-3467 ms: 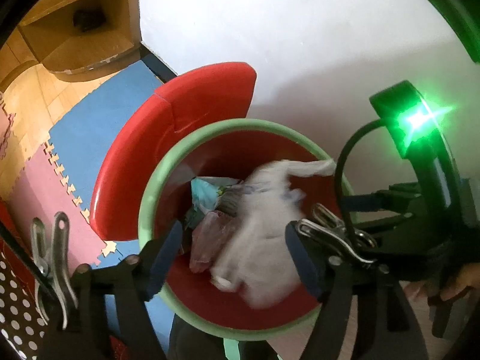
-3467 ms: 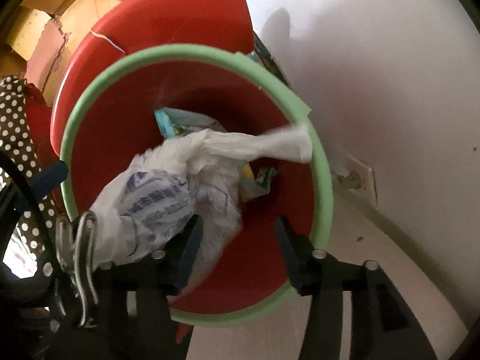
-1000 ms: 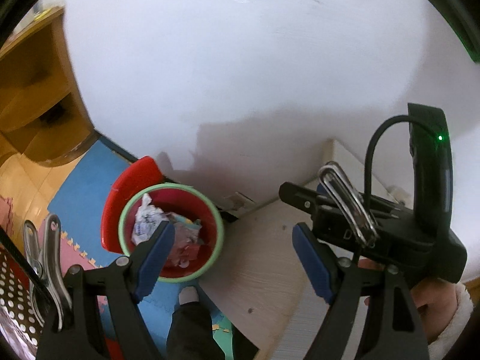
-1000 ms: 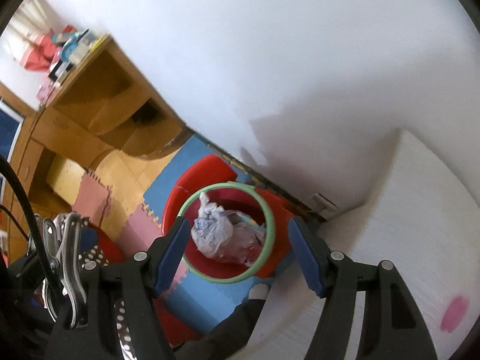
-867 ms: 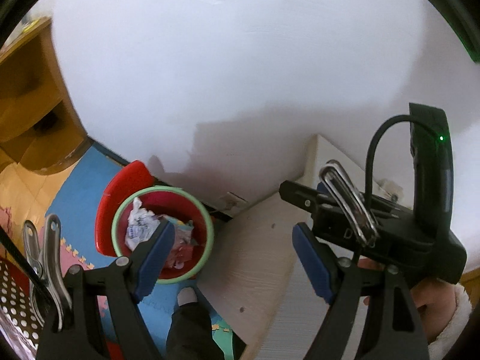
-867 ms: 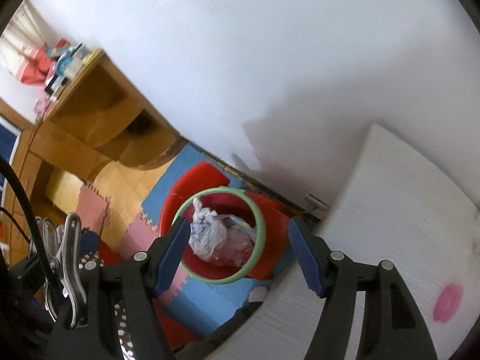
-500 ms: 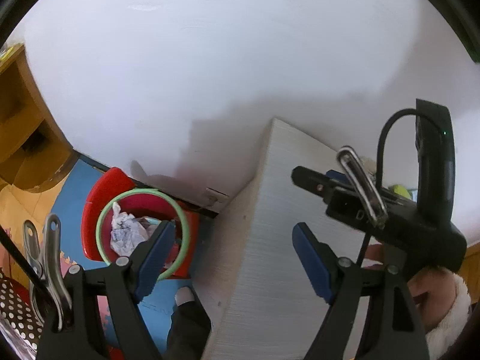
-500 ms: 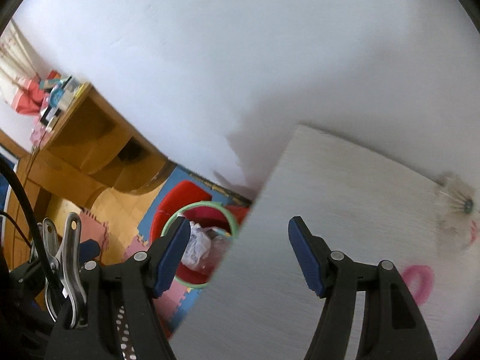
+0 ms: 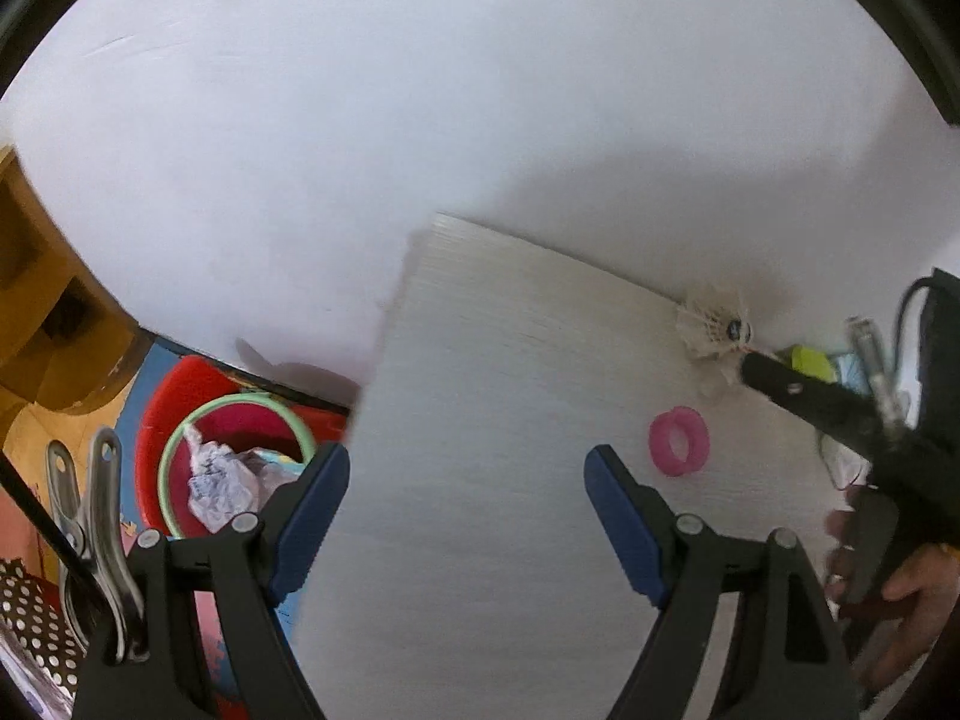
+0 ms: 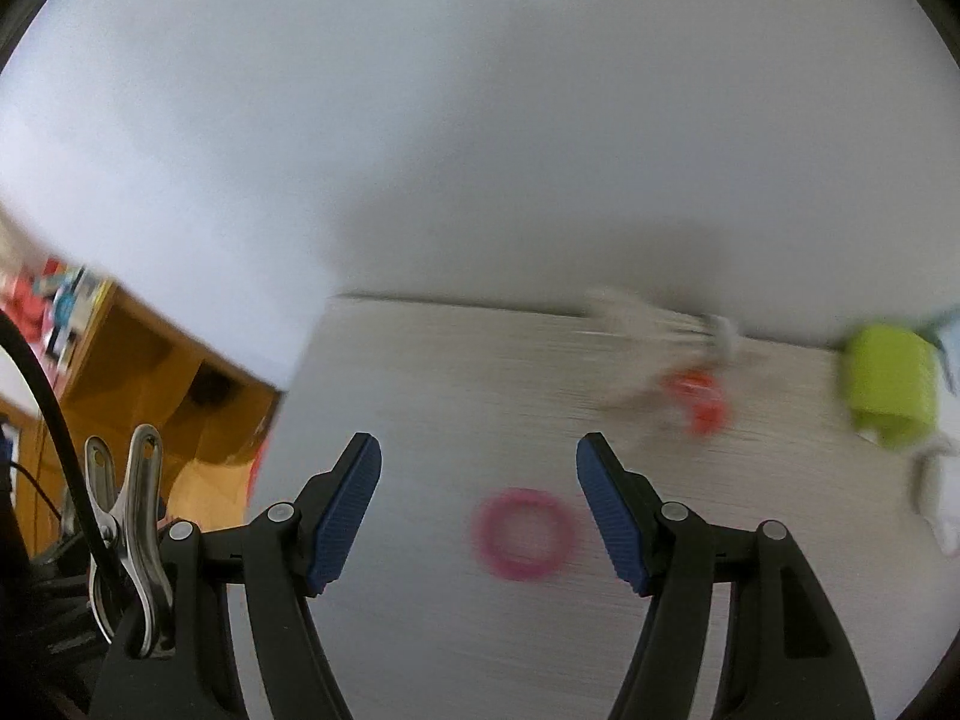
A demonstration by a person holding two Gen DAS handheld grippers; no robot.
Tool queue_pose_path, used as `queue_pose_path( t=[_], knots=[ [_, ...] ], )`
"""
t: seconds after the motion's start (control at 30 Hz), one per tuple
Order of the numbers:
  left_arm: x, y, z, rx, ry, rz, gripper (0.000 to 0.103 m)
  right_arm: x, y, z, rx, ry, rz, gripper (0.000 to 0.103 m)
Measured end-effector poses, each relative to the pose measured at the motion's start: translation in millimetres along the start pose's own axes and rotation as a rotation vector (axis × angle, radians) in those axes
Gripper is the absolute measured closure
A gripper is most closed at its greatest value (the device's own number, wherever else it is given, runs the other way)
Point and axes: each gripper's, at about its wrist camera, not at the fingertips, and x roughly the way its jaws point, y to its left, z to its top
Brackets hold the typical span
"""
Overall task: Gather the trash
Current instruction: 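Move both grippers up from the bucket back over the table, then close the right gripper on the clear bottle while the left gripper grasps the pink ring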
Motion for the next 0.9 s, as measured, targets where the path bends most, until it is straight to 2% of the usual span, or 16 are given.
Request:
queue_pose_path(
  t=[0.2, 0.43, 0.57, 0.67, 0.77, 0.8, 0.9],
  knots=[
    [28.6, -48.7, -1.6, 0.044, 0.036, -0.041, 0.019, -8.5, -74.4, 0.1, 0.17, 0.014, 0.001, 0.034],
    [51.5, -83.6, 1.0, 0.089, 0.051, -0.072, 0.019, 6.3, -98.6, 13.6, 0.286, 0.051, 0.063, 0.035],
    [61.2, -87.4, 3.0, 0.087, 0.066, -0.069, 0.021, 20.8, -104.4, 21.5, 0.329, 0.071, 0.092, 0.044],
    [69.9, -86.9, 0.6, 0.082, 0.096, -0.076, 0.026, 32.6, -97.5, 27.8, 0.319, 0.089, 0.058, 0.053],
    [71.6, -88.3, -1.7, 0.097, 0.082, -0.088, 0.029, 36.7, -92.1, 32.5, 0.306, 0.073, 0.038, 0.06],
    [71.2, -89.3, -3.0, 0.107, 0.076, -0.086, 0.035, 36.8, -90.1, 33.7, 0.296, 0.07, 0.021, 0.062],
    [72.8, -91.1, -3.3, 0.158, 0.067, -0.06, 0.088, 34.8, -85.1, 31.8, 0.251, 0.056, -0.011, 0.068]
  ],
)
